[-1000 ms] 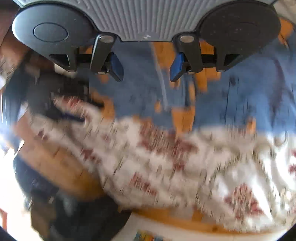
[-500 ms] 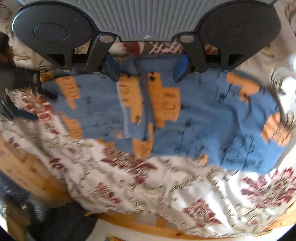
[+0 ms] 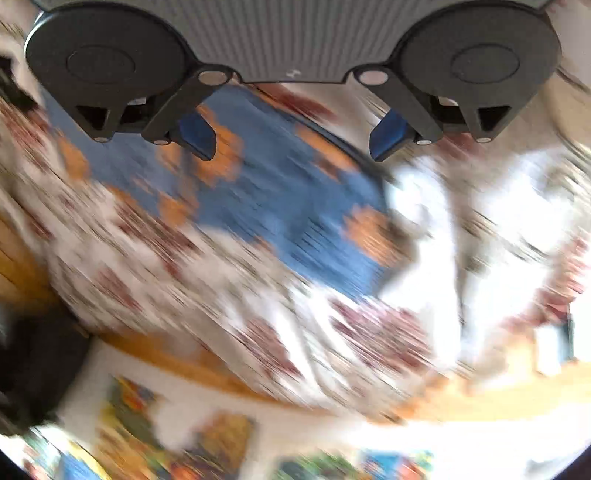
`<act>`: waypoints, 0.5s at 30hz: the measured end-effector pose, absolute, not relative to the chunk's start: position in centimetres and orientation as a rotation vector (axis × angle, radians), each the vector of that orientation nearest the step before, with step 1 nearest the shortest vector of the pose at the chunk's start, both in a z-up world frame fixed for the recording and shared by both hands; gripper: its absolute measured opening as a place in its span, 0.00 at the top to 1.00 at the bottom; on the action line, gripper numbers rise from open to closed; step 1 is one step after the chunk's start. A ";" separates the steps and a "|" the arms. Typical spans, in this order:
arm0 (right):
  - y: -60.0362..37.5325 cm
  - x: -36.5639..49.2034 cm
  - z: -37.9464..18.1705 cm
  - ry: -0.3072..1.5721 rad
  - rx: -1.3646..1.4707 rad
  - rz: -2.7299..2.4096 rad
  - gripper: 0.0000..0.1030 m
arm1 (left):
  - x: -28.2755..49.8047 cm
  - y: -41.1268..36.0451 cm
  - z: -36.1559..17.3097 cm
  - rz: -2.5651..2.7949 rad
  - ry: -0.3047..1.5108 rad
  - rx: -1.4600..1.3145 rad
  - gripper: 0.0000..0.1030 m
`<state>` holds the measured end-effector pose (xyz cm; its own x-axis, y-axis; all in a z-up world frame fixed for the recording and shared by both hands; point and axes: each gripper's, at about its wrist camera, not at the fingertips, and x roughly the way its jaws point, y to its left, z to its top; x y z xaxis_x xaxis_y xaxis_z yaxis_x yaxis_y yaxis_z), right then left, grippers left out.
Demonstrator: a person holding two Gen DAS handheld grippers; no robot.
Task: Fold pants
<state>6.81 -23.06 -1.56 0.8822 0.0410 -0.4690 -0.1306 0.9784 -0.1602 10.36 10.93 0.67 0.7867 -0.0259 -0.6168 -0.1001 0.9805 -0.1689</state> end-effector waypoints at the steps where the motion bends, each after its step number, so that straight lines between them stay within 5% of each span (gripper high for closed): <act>1: -22.6 7.0 -1.6 0.474 -0.187 0.103 0.01 | 10.8 12.1 0.9 0.066 0.645 -0.210 0.09; 7: -19.4 7.1 -2.3 0.400 -0.198 0.198 0.01 | 15.0 15.9 0.9 0.065 0.588 -0.211 0.19; 15: -14.5 10.8 -4.0 0.408 -0.331 0.173 0.01 | 18.9 16.9 0.6 -0.016 0.636 -0.146 0.17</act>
